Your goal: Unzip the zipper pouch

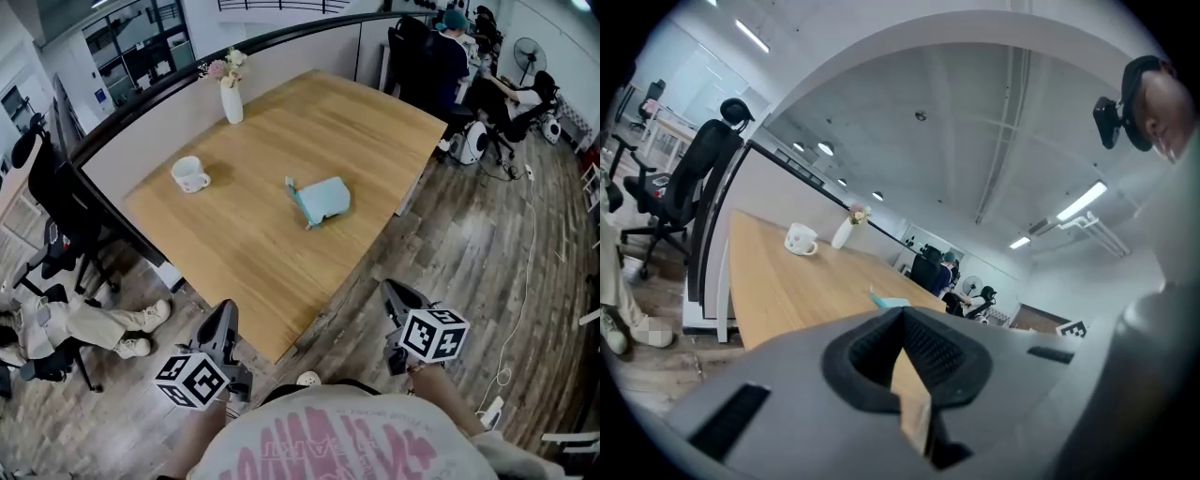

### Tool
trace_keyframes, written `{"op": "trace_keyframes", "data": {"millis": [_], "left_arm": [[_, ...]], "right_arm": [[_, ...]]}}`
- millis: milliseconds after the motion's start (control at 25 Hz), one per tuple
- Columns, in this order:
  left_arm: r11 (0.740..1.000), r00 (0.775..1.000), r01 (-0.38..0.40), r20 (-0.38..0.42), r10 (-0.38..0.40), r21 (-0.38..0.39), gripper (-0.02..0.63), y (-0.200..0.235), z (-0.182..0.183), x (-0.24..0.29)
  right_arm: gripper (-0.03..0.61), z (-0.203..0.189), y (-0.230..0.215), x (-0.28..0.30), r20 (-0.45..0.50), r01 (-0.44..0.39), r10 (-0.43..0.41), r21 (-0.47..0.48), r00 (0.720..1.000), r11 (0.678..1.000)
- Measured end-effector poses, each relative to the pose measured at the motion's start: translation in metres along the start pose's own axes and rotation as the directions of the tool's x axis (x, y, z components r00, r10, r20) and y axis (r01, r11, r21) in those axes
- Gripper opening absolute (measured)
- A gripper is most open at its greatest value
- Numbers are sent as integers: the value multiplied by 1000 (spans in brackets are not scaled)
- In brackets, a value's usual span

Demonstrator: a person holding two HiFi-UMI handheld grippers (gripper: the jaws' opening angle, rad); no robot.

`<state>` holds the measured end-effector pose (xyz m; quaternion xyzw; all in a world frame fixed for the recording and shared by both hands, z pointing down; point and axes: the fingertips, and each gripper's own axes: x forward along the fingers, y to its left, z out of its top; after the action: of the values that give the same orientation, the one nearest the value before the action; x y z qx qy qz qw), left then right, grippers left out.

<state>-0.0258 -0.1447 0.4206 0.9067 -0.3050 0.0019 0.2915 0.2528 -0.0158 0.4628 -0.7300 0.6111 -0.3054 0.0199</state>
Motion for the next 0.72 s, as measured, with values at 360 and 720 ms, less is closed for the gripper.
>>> {"op": "trace_keyframes", "data": {"millis": [360, 720], "left_arm": [[998, 992, -30, -126, 22, -59, 2, 15, -41, 38], [987, 989, -114, -107, 102, -117, 2, 25, -36, 73]], "right_arm": [[-3, -29, 0, 71, -165, -21, 26, 32, 986, 999], [183, -8, 11, 152, -262, -134, 96, -134, 960, 982]]}}
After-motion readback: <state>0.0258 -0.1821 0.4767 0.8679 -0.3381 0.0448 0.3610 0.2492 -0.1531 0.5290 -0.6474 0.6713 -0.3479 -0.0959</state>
